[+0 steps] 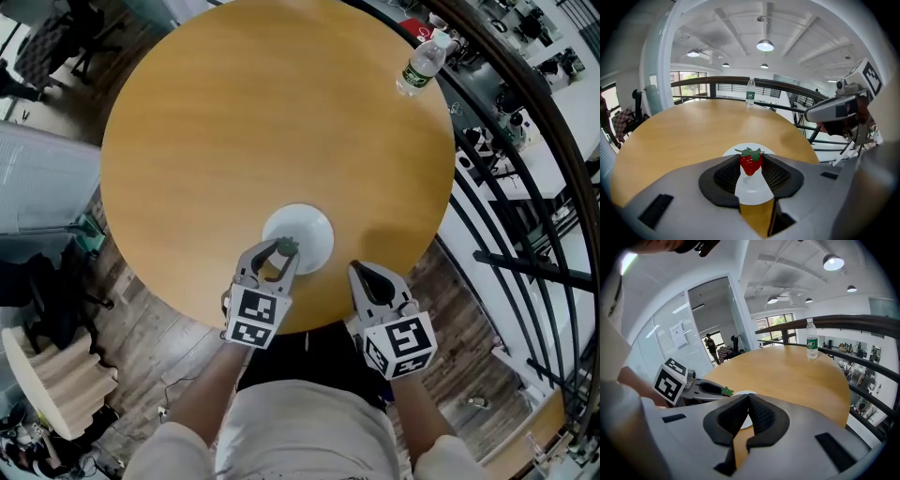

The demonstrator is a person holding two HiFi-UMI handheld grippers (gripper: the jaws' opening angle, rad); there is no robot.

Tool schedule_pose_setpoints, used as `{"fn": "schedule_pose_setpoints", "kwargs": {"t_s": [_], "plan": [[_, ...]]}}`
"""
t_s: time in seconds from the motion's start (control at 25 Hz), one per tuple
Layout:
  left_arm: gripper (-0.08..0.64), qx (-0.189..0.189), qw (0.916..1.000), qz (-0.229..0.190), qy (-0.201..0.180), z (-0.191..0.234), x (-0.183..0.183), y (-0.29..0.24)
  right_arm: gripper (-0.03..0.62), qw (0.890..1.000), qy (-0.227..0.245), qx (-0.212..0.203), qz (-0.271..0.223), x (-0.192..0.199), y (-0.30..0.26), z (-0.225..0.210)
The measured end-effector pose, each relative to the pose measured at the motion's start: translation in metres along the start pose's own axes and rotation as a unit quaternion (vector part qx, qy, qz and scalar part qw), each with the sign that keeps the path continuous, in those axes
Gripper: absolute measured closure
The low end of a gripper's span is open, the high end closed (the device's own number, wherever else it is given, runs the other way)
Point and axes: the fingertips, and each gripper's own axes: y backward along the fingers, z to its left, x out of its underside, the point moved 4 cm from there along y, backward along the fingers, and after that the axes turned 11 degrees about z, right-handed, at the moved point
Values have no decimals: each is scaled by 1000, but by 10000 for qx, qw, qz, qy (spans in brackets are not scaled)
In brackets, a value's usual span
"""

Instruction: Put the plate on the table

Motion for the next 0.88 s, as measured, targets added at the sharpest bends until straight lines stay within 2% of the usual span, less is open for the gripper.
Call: {"fn": "schedule_pose_setpoints", "kwargs": {"t_s": [0.16, 0.4, 0.88], "plan": [[403, -90, 9998, 153, -122, 2, 5, -13, 572, 10000, -59, 23, 47, 5, -3, -3], [403, -290, 9977, 340, -512, 4, 4, -25, 572, 9998, -147, 34, 88, 10, -7, -5], [403, -176, 9937, 753, -815, 4, 9, -46, 572, 9994, -297, 36, 156, 19, -14, -11]]}}
